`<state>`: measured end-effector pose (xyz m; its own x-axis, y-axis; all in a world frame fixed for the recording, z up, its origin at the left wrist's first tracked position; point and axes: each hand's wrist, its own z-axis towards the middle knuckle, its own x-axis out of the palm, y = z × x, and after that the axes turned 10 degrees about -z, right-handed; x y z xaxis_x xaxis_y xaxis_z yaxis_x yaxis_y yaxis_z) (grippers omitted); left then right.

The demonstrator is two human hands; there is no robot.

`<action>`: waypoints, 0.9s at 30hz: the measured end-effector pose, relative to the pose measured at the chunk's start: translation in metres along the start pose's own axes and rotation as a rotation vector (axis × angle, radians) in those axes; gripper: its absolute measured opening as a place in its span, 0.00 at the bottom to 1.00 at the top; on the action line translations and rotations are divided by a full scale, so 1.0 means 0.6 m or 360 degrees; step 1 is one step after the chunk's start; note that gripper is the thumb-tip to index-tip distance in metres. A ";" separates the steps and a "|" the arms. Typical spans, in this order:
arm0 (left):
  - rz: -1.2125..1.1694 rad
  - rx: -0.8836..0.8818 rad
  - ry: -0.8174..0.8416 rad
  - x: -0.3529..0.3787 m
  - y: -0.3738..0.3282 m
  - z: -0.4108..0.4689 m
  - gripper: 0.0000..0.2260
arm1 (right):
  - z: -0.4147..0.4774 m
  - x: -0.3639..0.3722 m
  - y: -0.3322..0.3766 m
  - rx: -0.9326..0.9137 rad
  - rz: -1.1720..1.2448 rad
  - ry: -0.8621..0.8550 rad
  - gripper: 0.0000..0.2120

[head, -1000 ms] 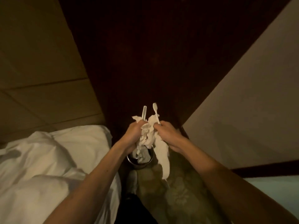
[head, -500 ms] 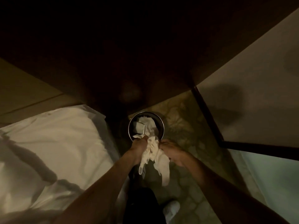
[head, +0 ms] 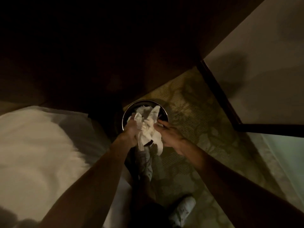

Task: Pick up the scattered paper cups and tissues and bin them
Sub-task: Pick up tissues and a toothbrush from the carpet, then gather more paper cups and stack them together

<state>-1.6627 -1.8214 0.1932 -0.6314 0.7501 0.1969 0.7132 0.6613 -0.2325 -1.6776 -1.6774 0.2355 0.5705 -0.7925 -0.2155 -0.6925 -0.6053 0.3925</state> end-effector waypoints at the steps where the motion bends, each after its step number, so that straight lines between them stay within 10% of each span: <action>1: -0.0003 -0.0035 0.0021 0.000 -0.003 0.008 0.16 | 0.001 -0.005 -0.002 0.0002 -0.0042 0.0000 0.24; 7: 0.0143 0.0146 -0.0496 0.019 -0.023 0.028 0.25 | -0.019 -0.040 -0.011 -0.0021 0.0012 -0.0044 0.18; 13: 0.0697 0.0573 -0.0415 0.100 -0.008 -0.033 0.17 | -0.093 -0.106 -0.040 -0.0151 0.0213 -0.0360 0.03; 27: 0.2378 0.1787 0.1551 0.599 0.314 -0.689 0.16 | -0.761 -0.417 -0.328 -0.0401 0.0240 -0.1550 0.01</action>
<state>-1.6293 -1.4247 0.6137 0.6991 0.5860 -0.4098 -0.2752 -0.3085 -0.9105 -1.4827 -1.3259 0.6205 -0.2007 -0.6435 -0.7387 -0.5502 -0.5498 0.6285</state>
